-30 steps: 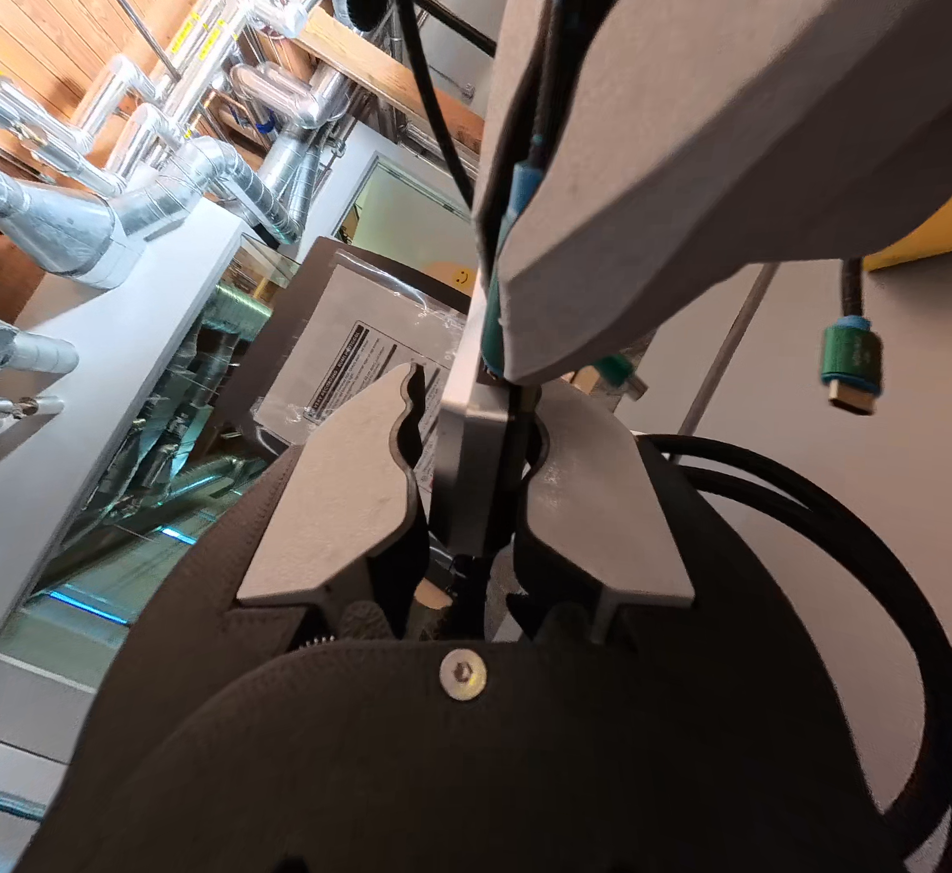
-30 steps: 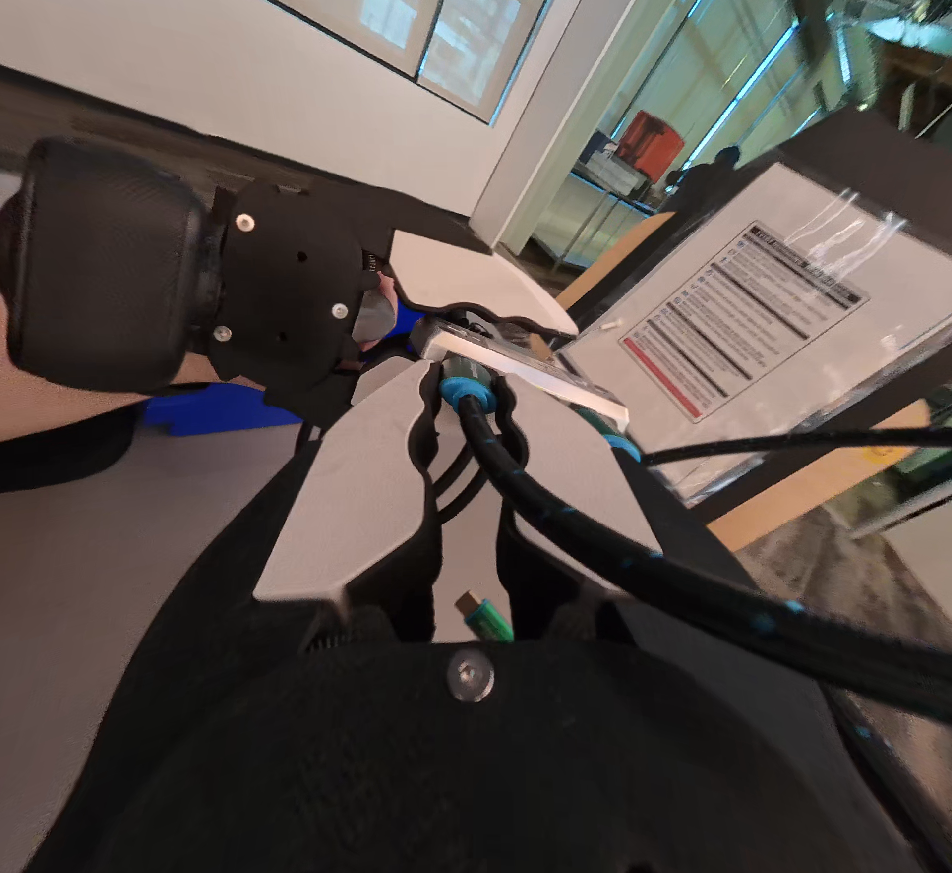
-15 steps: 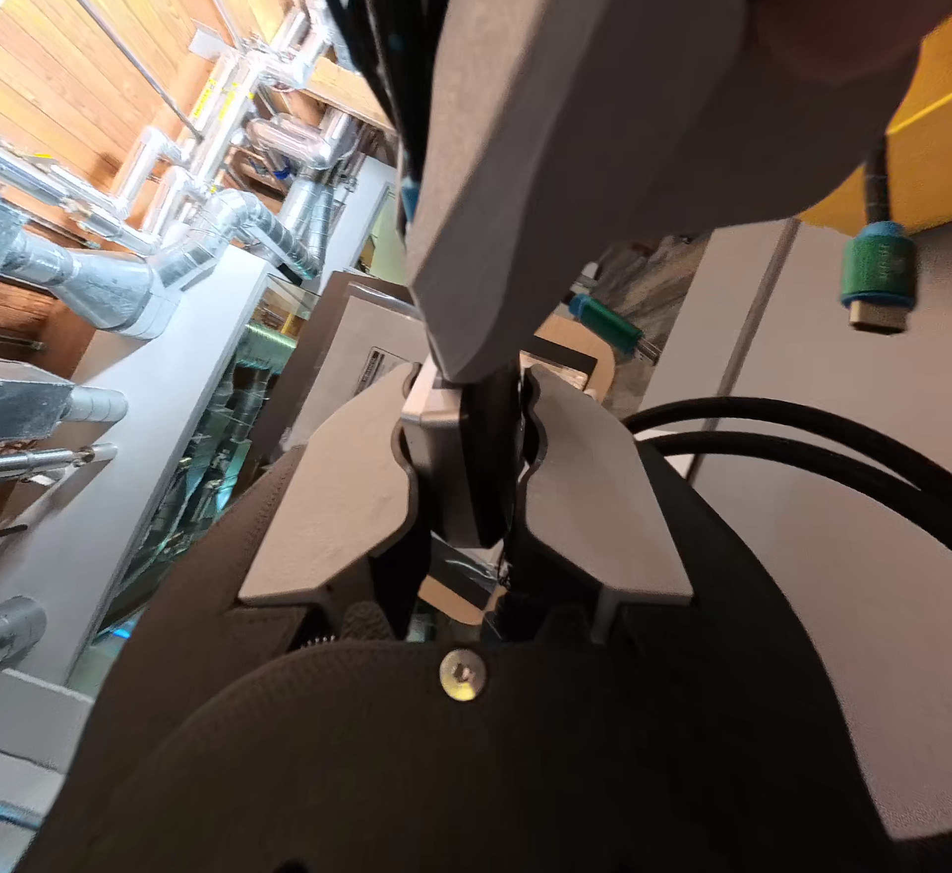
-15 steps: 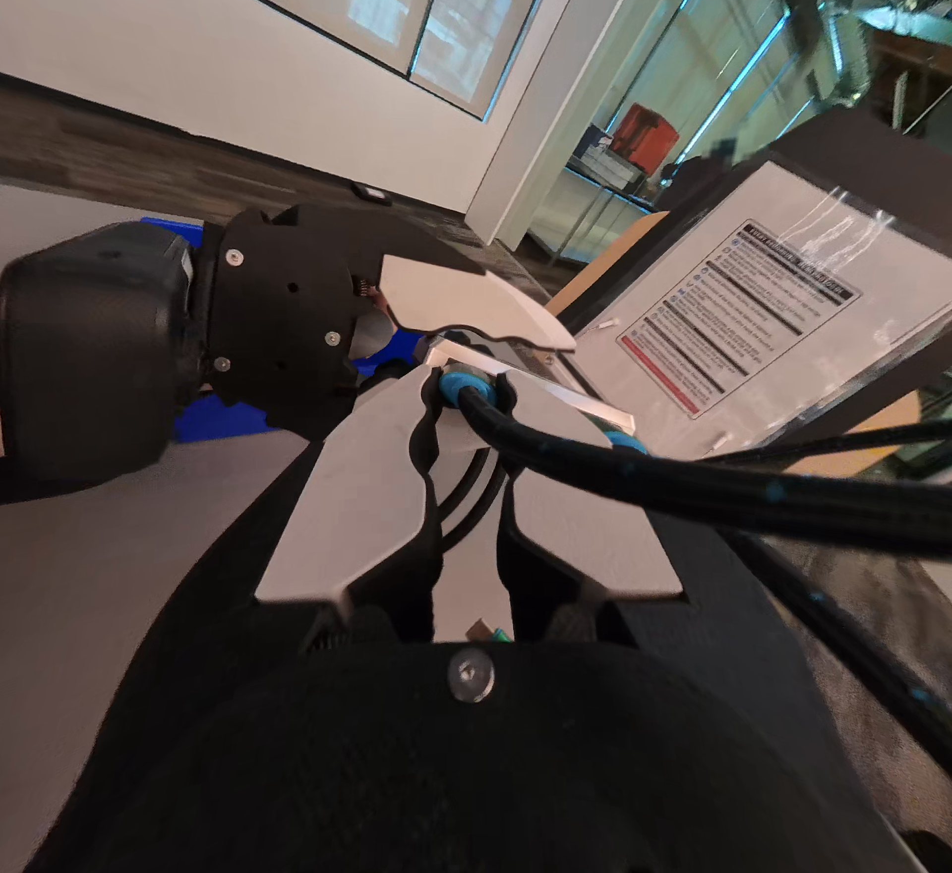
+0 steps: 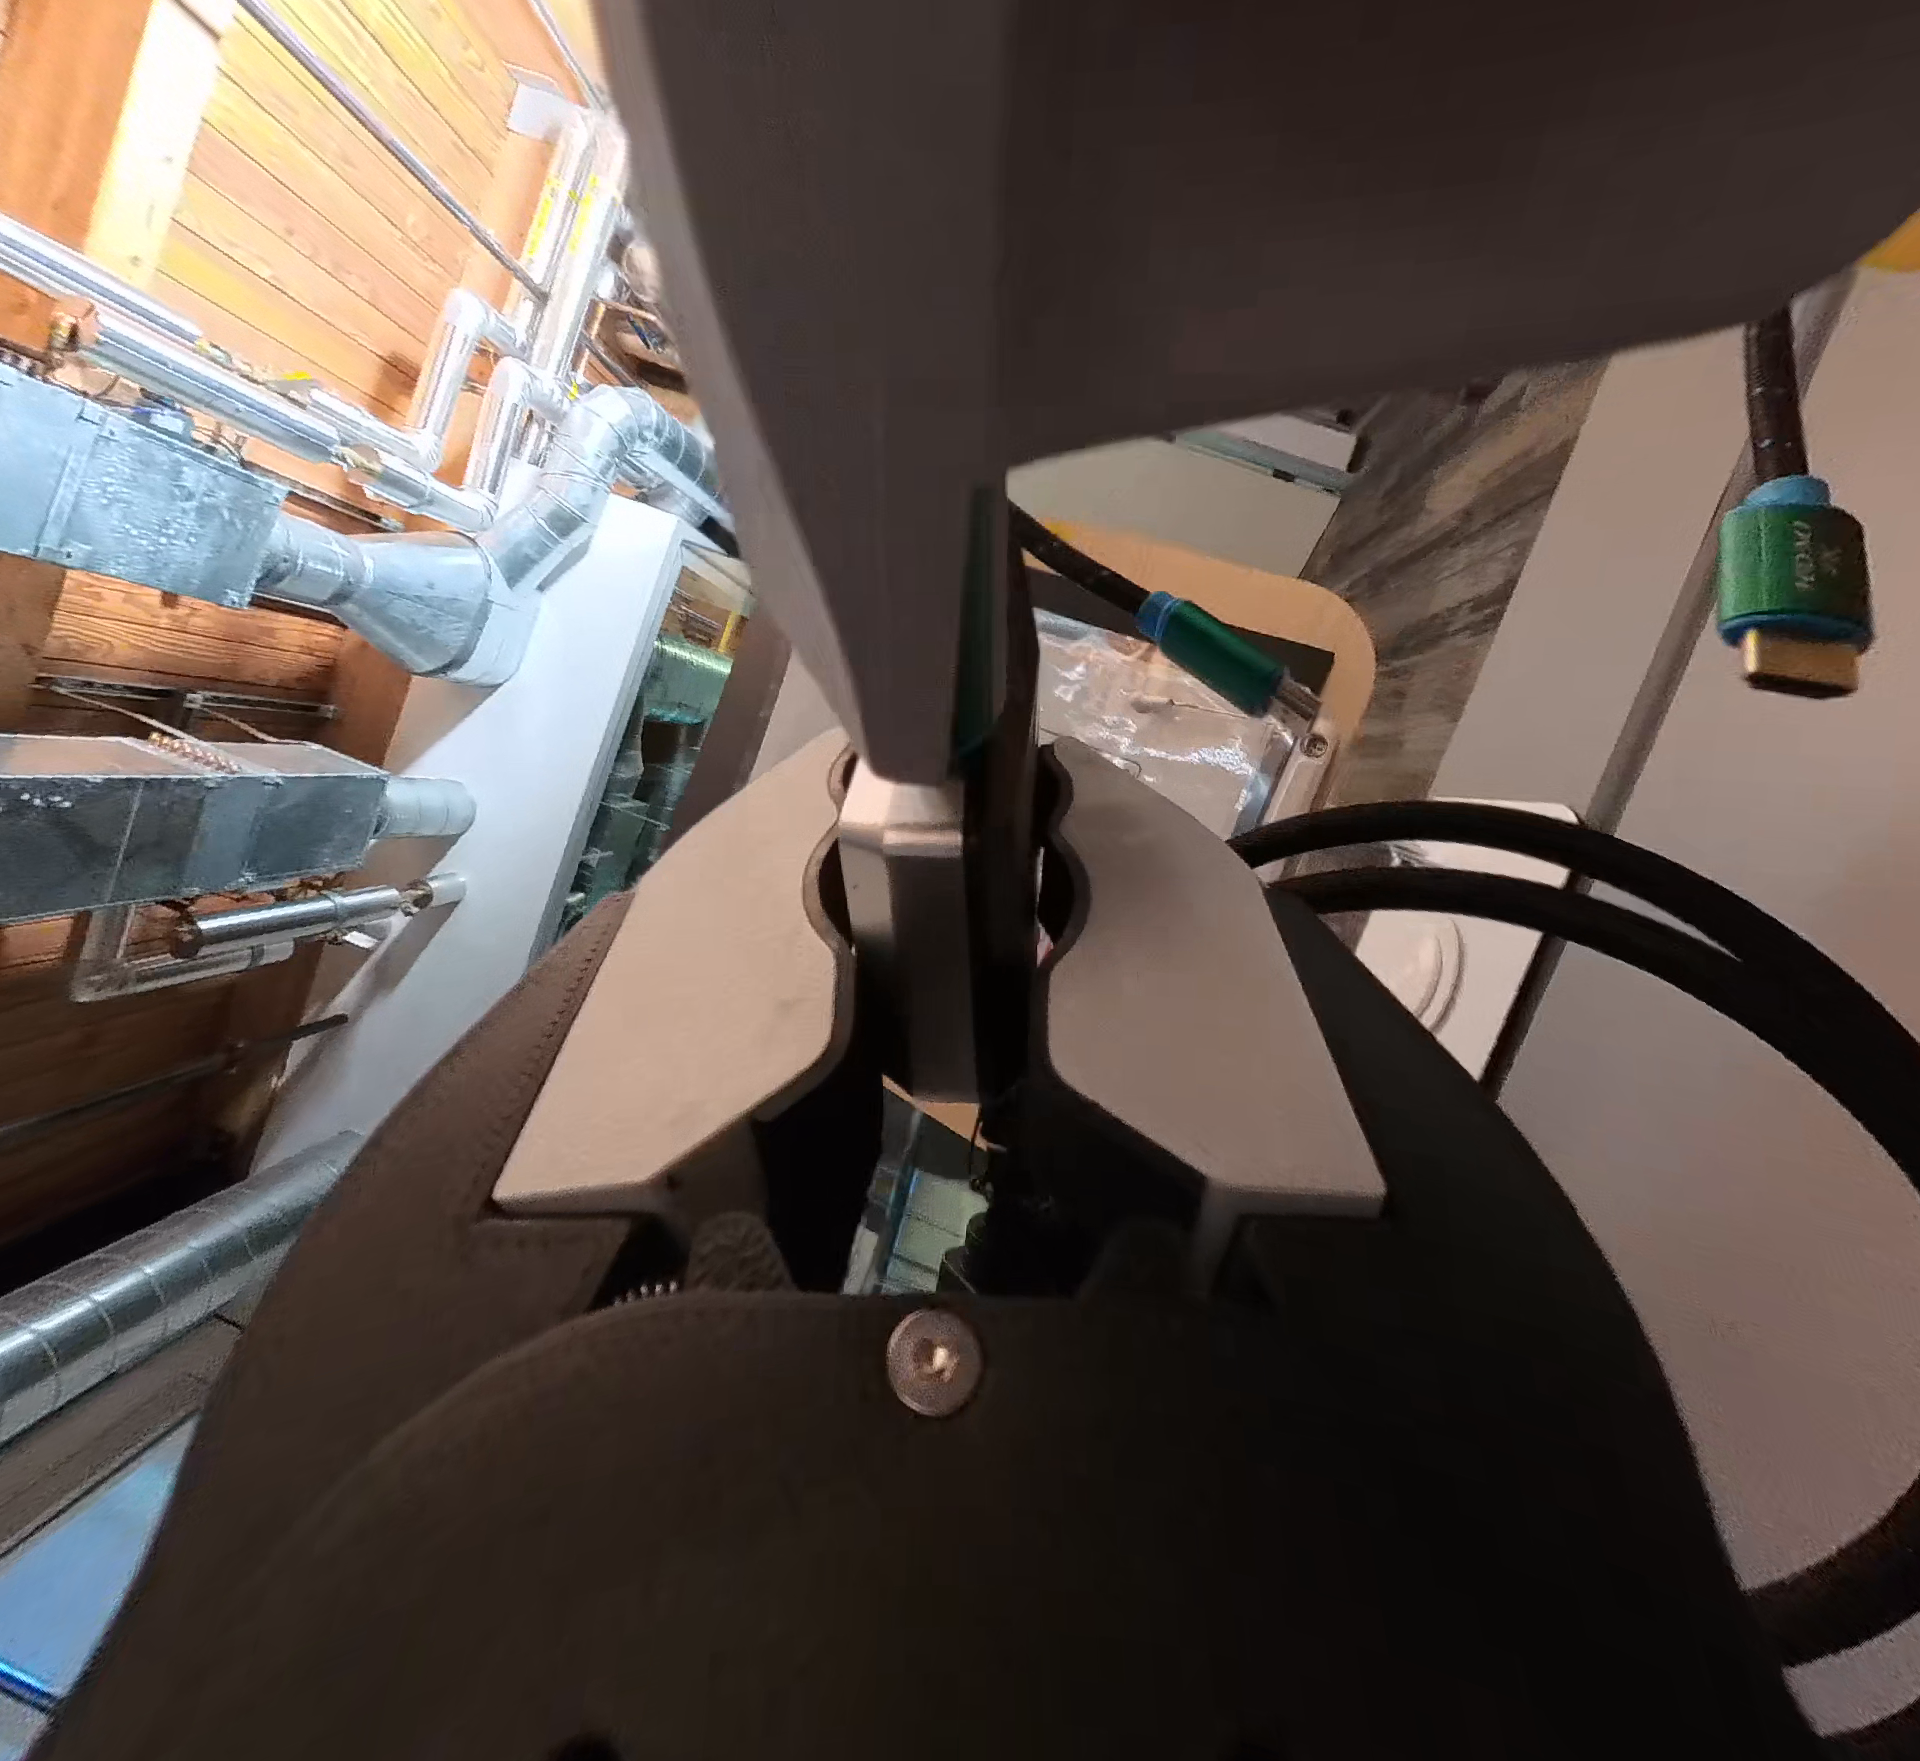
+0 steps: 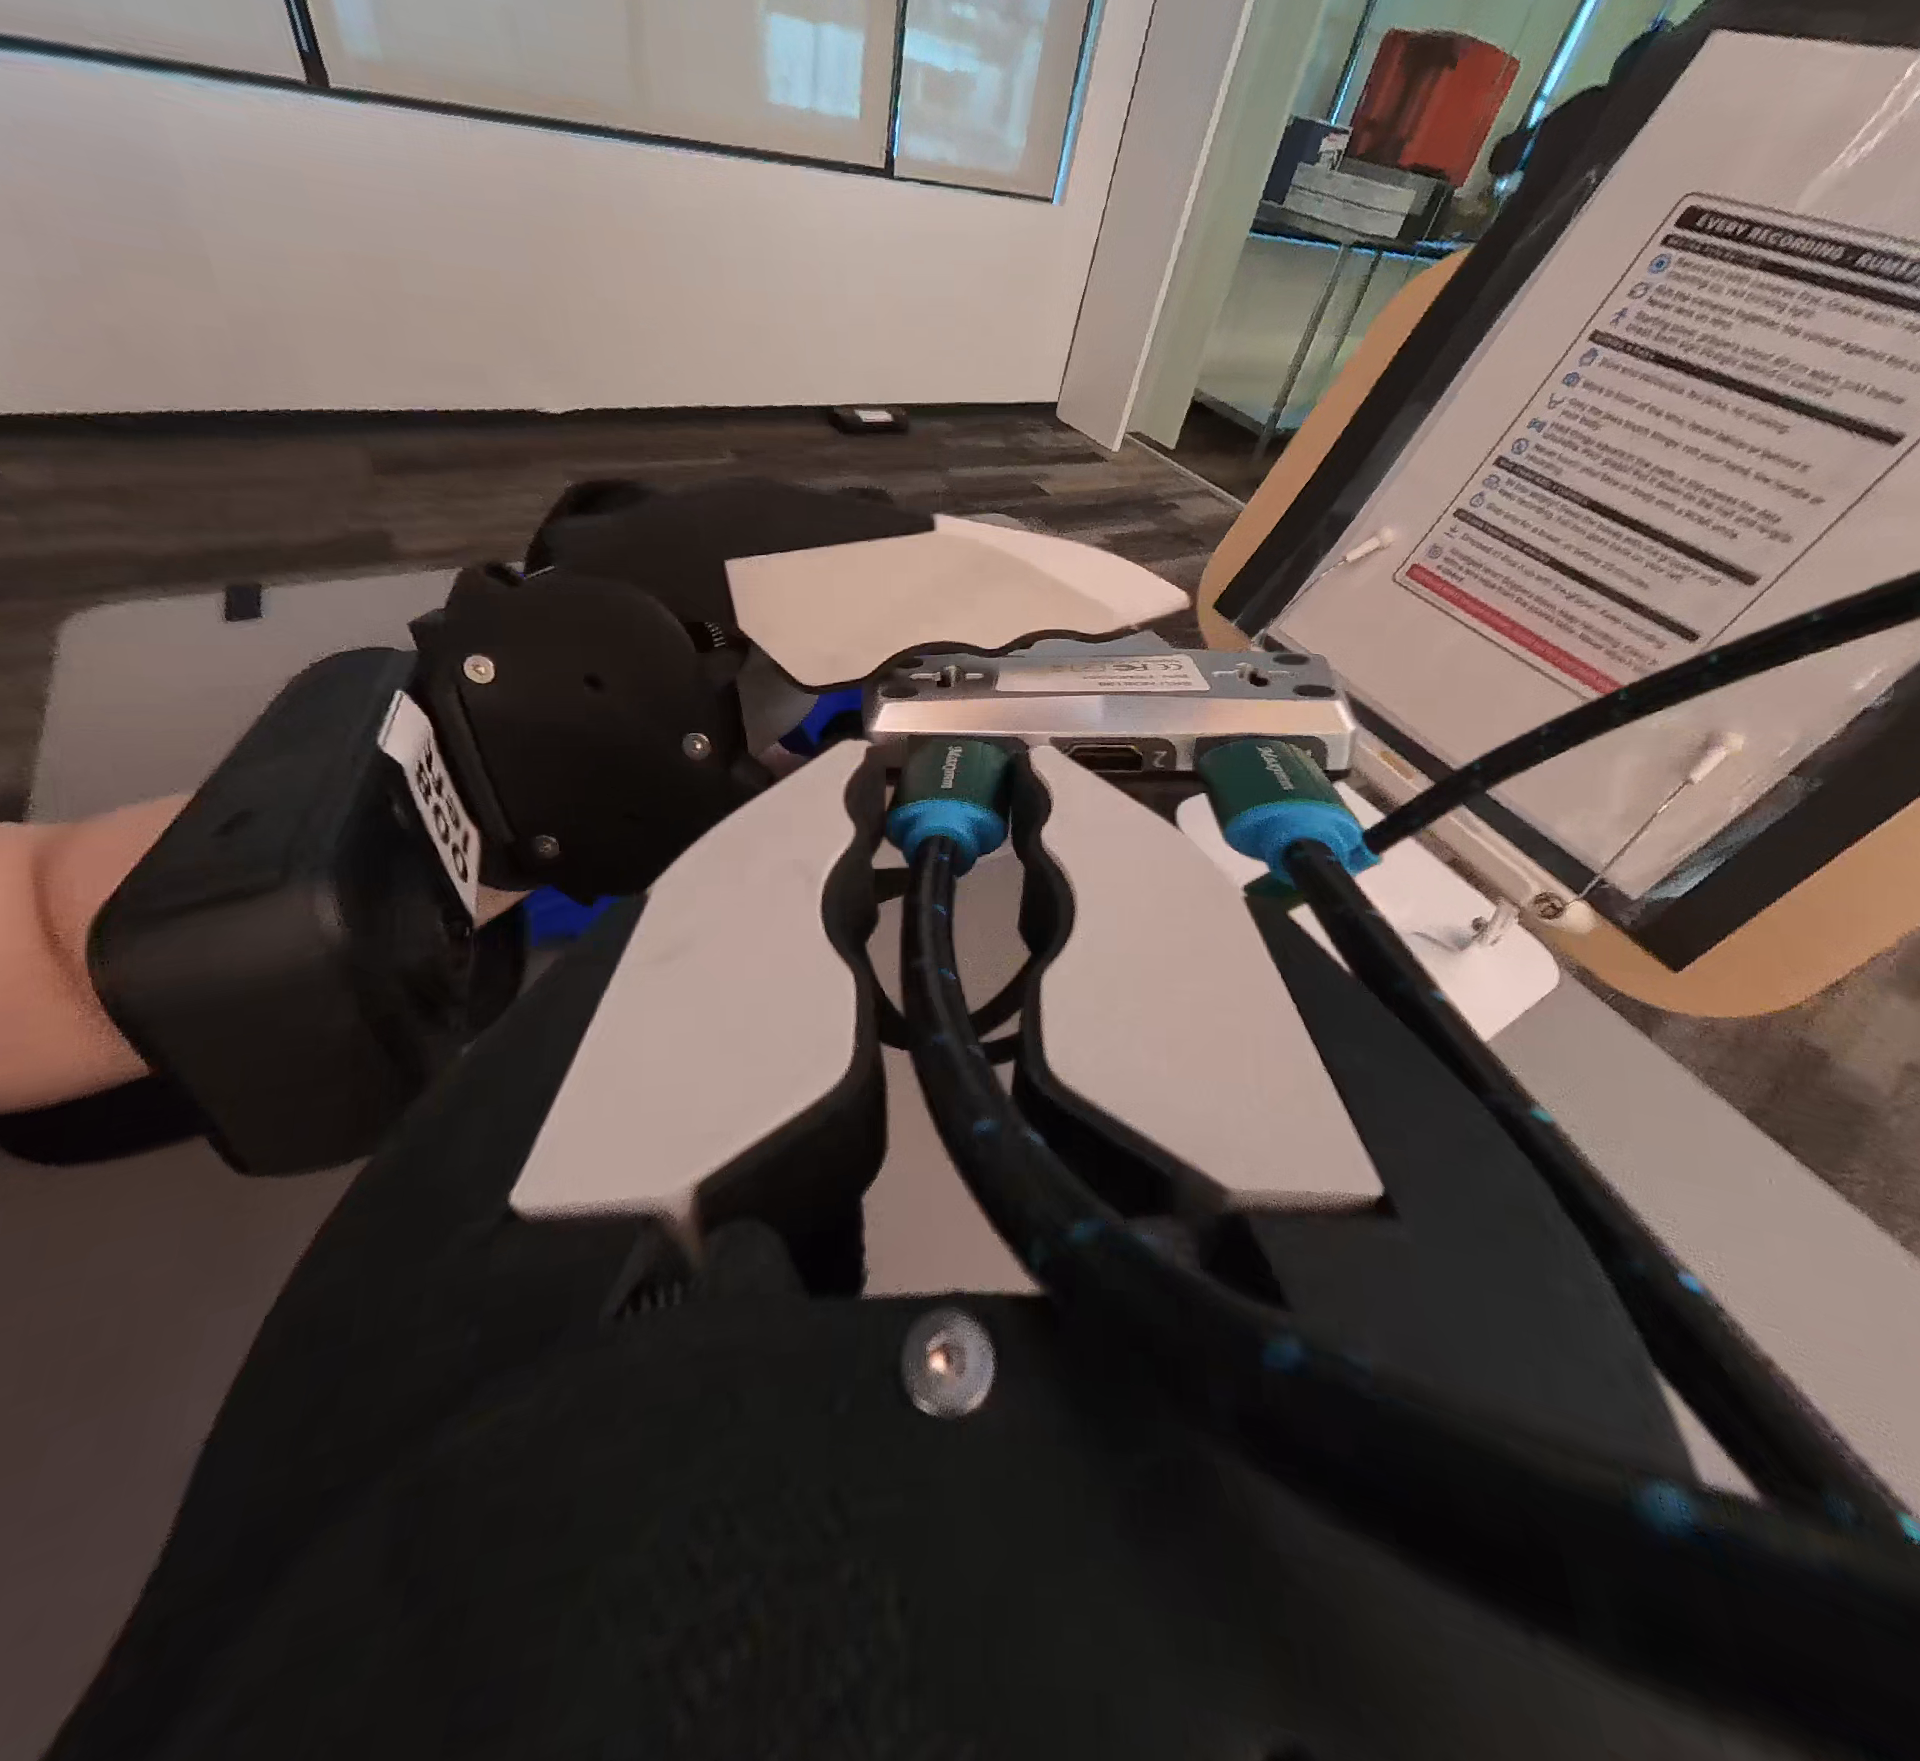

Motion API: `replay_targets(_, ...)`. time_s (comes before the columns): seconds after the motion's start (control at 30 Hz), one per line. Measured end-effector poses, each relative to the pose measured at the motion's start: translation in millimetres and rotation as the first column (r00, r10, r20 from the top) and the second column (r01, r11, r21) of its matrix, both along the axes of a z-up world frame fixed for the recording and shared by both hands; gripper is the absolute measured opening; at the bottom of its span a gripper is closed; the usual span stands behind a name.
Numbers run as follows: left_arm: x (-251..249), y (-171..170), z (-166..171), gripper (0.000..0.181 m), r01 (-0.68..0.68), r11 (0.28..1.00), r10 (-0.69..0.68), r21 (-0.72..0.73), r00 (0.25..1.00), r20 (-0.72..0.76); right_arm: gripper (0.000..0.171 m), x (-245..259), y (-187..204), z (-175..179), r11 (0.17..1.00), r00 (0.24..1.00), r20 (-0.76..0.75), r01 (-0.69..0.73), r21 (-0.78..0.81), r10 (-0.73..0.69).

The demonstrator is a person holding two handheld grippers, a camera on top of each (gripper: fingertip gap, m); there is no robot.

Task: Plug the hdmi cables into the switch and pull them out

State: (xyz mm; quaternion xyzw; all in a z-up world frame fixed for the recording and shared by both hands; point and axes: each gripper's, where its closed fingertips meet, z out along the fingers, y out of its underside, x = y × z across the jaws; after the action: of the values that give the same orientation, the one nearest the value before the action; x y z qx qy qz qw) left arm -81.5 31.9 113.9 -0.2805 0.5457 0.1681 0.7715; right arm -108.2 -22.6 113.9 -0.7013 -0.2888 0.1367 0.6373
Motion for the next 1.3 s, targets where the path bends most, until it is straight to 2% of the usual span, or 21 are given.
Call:
replay_targets(0.2, 2, 2, -1, 0.030, 0.003, 1.000, -0.003, -0.009, 1.000, 0.029, 0.024, 1, 2, -2, 0.997, 0.992, 0.111, 0.048, 0.060, -0.054)
replay_targets(0.73, 3, 4, -4, 0.029, -0.011, 0.998, 0.011, 0.058, 1.000, 0.000, 0.024, 4, 4, -11, 0.999, 0.995, 0.096, -0.033, 0.001, 0.033)
replay_targets(0.97, -7, 18, 2, 0.029, -0.048, 0.999, 0.049, -0.005, 0.998, 0.043, 0.023, -3, 13, -1, 0.981, 0.987, 0.112, 0.100, 0.169, -0.120)
replay_targets(1.1, -7, 21, -1, 0.029, -0.054, 0.999, 0.054, -0.006, 0.998, 0.027, 0.024, -3, 11, -4, 0.982, 0.977, 0.172, 0.098, 0.160, -0.125)
replay_targets(1.2, -23, 49, -5, 0.029, -0.131, 0.990, 0.132, -0.049, 0.991, 0.022, 0.023, 7, -11, 22, 0.995, 0.999, -0.027, -0.018, 0.100, 0.021)
replay_targets(1.3, -42, 62, 3, 0.029, -0.131, 0.987, 0.135, -0.090, 0.990, 0.050, 0.023, 35, -28, 42, 0.987, 1.000, 0.015, 0.007, 0.160, -0.009)
